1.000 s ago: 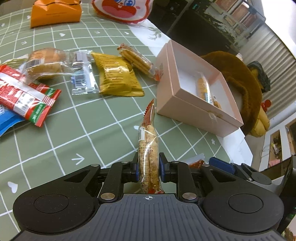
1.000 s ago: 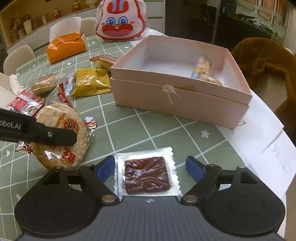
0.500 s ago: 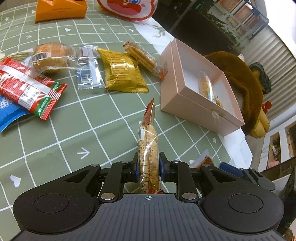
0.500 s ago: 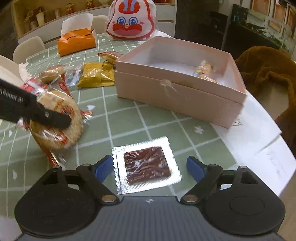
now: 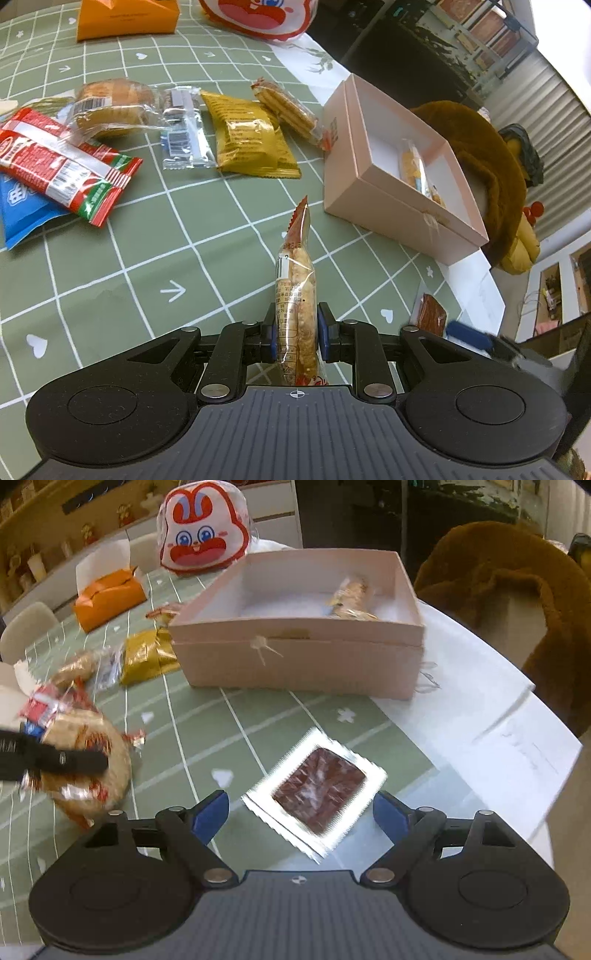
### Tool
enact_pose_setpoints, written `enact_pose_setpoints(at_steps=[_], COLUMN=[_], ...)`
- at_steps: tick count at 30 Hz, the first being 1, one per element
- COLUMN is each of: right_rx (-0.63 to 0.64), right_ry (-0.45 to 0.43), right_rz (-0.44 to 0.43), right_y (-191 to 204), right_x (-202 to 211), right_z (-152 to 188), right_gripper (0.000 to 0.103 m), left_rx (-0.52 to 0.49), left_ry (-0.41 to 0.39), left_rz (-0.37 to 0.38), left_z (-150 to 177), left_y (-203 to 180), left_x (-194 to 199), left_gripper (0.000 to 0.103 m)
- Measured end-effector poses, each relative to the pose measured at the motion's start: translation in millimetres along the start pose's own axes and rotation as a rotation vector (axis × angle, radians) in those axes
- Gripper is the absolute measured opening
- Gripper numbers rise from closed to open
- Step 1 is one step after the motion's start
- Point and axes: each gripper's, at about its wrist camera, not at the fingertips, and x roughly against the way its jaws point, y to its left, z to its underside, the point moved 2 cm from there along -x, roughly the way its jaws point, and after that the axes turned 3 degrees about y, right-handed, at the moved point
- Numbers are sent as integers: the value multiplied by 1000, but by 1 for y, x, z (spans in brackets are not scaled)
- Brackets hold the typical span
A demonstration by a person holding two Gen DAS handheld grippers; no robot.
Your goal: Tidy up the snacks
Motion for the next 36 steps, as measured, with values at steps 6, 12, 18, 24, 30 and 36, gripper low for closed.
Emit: enact_pose_setpoints(at_steps=[6, 12, 18, 24, 30, 36], right_rx=[74, 132, 194, 271, 126, 79], right_ry=[-34, -55, -53, -61, -31, -29], right_rz=[15, 12, -21, -53, -76, -34], right_y=[21, 27, 23, 11, 1, 15], right_x=[-15, -10, 5, 24, 17, 1], right_z=[-10, -4, 14, 40, 22, 4], right_gripper=[80, 61, 56, 61, 63, 63], left_rx=[2, -1, -14, -38, -42, -44], left_ry=[-1, 2, 29, 54, 52, 51], left_rz=[-7, -9, 0, 11, -1, -9], left_z=[4, 8, 17, 30, 32, 33], left_y=[2, 0, -8, -23, -26, -27], left_x=[3, 5, 2, -2, -3, -2], left_gripper=[24, 24, 24, 24, 24, 24])
